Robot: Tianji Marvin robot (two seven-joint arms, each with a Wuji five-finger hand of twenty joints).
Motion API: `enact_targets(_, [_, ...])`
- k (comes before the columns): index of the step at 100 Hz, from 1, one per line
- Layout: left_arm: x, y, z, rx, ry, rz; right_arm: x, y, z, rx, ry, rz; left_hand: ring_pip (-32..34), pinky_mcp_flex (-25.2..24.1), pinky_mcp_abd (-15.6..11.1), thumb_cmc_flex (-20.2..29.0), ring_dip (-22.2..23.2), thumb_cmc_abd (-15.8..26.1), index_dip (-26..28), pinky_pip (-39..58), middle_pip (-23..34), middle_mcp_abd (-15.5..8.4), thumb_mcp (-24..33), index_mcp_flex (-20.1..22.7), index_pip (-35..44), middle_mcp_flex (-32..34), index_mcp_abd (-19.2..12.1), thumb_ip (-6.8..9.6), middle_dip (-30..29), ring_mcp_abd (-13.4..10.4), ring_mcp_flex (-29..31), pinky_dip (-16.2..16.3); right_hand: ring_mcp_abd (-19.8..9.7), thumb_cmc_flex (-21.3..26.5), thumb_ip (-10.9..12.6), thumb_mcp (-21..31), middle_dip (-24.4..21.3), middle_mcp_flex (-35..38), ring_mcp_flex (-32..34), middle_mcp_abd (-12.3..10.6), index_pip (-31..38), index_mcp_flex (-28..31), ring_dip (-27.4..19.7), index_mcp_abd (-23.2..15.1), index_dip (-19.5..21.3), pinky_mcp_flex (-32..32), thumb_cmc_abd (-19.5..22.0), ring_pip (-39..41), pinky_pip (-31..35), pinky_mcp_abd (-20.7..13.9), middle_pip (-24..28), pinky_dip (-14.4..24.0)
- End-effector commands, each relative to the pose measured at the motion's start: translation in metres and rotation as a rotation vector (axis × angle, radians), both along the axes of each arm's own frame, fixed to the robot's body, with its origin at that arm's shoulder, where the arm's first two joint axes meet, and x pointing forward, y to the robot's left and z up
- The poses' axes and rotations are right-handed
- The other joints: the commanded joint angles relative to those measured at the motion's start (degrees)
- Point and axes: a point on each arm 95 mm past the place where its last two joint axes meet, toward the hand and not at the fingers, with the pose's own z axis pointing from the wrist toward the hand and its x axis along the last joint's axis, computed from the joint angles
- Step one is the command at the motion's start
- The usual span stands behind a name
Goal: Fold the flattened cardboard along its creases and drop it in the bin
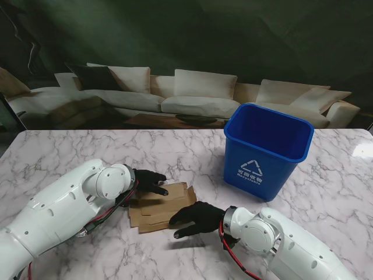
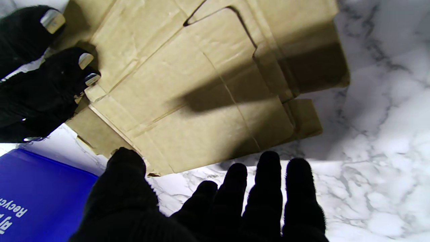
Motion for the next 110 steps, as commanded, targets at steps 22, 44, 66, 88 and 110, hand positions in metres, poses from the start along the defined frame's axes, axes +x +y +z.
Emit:
enact_targets(22, [-0.004, -0.008, -0.002, -0.028, 0.086, 0.026, -0.006, -0.012, -0.029, -0.081, 0.065, -0.024, 10.8, 5.2, 2.8, 2.0, 10.5, -0.9, 0.7, 14.2, 2.3, -0.2, 0.1, 1.3, 1.0, 7.4, 0.8, 0.04, 6.7, 1.8, 9.9, 3.6, 6.0, 0.0, 0.8, -1.4, -0.4, -0.3, -0.3, 1.7, -1.1, 0.4, 0.6, 1.6, -0.9, 1.0, 1.2, 0.1, -2.3, 10.6, -0.6, -1.3])
enact_targets(44, [-0.006, -0.010, 0.001, -0.081, 0.115, 0.079, -0.005, -0.012, -0.032, -0.093, 0.068, -0.027, 21.2, 10.4, 5.0, 2.4, 18.2, -1.3, 1.2, 24.1, 2.8, 1.3, 0.2, 2.7, 1.7, 10.1, 1.5, 0.21, 7.3, 2.3, 16.6, 6.8, 6.1, 0.1, 0.8, -1.6, -0.6, -0.6, -0.6, 2.0, -1.4, 0.6, 0.3, 1.9, -1.1, 0.8, 1.2, -0.1, -2.5, 10.5, -1.1, -1.6])
enact_targets(66, [-0.008, -0.011, 0.008, -0.210, 0.143, 0.167, -0.004, -0.012, -0.034, -0.106, 0.072, -0.028, 22.7, 12.5, 4.7, 3.0, 18.3, -2.6, 1.4, 26.6, 2.3, 3.6, 0.2, 2.3, 1.6, 9.1, 3.2, 0.31, 7.3, 2.0, 19.7, 7.1, 6.0, 0.1, 0.8, -1.8, -0.8, -1.2, -1.0, 2.1, -1.6, 0.7, 0.2, 2.1, -1.2, 0.6, 1.4, -0.3, -2.7, 10.5, -1.6, -1.9])
enact_targets(88, [-0.008, -0.011, 0.005, -0.324, 0.241, 0.265, -0.003, -0.011, -0.035, -0.113, 0.068, -0.029, 12.4, 14.9, 4.4, 3.8, 8.0, -5.3, 0.7, 22.5, -1.3, 7.7, 0.4, 0.5, 0.6, 4.1, 6.3, 0.29, -3.8, 2.1, 22.2, 1.8, 6.0, 0.2, 0.8, -2.0, -0.9, -1.5, -1.3, 2.1, -1.7, 0.8, 0.1, 2.2, -1.3, 0.3, 1.6, -0.3, -2.8, 10.6, -1.8, -2.1])
enact_targets(110, [-0.007, -0.013, -0.002, -0.392, 0.306, 0.343, -0.003, -0.012, -0.036, -0.115, 0.064, -0.032, 7.6, 18.1, 3.5, 9.1, 0.3, -8.9, 1.2, 21.5, 0.8, 6.2, 0.9, 1.0, 1.6, 15.7, 8.5, 0.67, -4.5, 0.4, 24.8, -2.0, 6.0, 0.3, 0.9, -2.2, -0.9, -1.7, -1.4, 2.1, -1.8, 0.8, 0.0, 2.2, -1.3, 0.2, 1.7, -0.4, -2.8, 10.8, -1.7, -2.3])
